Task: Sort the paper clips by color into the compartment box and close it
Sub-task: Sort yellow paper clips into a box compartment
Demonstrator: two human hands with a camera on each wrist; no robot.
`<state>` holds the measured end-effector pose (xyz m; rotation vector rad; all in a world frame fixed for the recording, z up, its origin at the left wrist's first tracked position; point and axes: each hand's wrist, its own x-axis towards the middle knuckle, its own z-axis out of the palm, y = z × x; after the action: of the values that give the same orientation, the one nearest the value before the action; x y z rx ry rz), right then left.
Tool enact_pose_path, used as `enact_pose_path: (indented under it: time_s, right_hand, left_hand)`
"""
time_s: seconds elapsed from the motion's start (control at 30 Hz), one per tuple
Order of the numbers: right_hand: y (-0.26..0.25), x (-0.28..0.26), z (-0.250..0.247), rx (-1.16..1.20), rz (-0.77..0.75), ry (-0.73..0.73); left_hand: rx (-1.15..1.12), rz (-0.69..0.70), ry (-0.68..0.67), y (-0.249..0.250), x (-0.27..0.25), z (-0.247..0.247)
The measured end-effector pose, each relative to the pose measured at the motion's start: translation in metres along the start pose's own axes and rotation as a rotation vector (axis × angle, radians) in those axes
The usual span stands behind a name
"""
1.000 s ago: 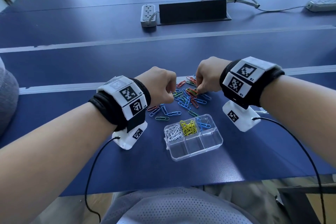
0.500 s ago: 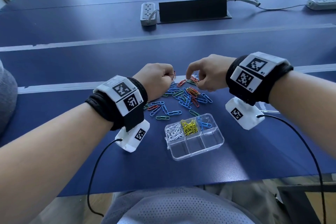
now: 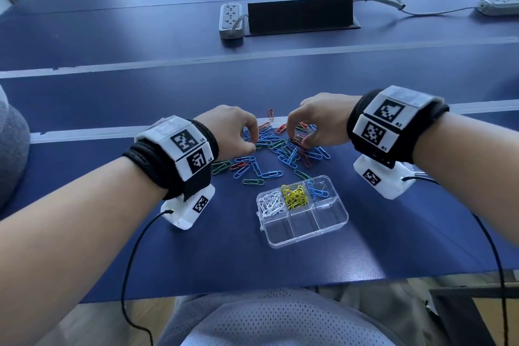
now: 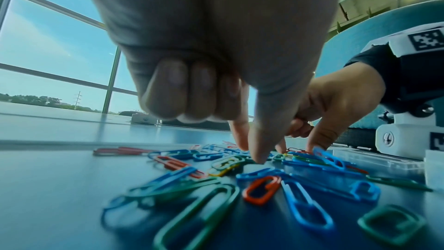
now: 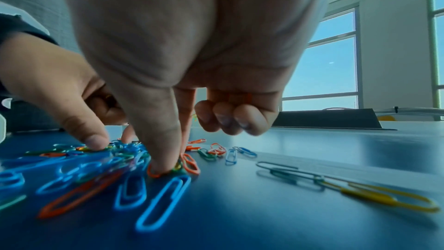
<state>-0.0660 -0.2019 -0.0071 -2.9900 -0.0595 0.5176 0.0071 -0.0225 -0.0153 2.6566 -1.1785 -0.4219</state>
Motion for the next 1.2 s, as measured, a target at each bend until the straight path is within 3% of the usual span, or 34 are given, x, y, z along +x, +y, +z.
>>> enact_pose_path:
  time_s: [0.33,0.6,0.87,1.2]
  right_hand:
    - [0.008,-0.001,0.001,0.032,0.040,0.052]
    - [-0.003,0.008,-0.001,-0.034,0.057,0.080]
    - [-0.007,0.009,-0.002,-0.044,0.124,-0.040]
    - [0.006,-0.006,-0.006,0.466,0.253,0.014]
  left_hand:
    - [0.046,0.000,-0.003,-0.004,0.002,0.000]
    - [0.044,-0.077,0.076,-0.017,0.001,-0.014]
    - [0.093,-0.123,0.037,-0.022,-0.002,-0.015]
    - [0.201,-0.103,-0.090,-0.009,-0.009,-0.010]
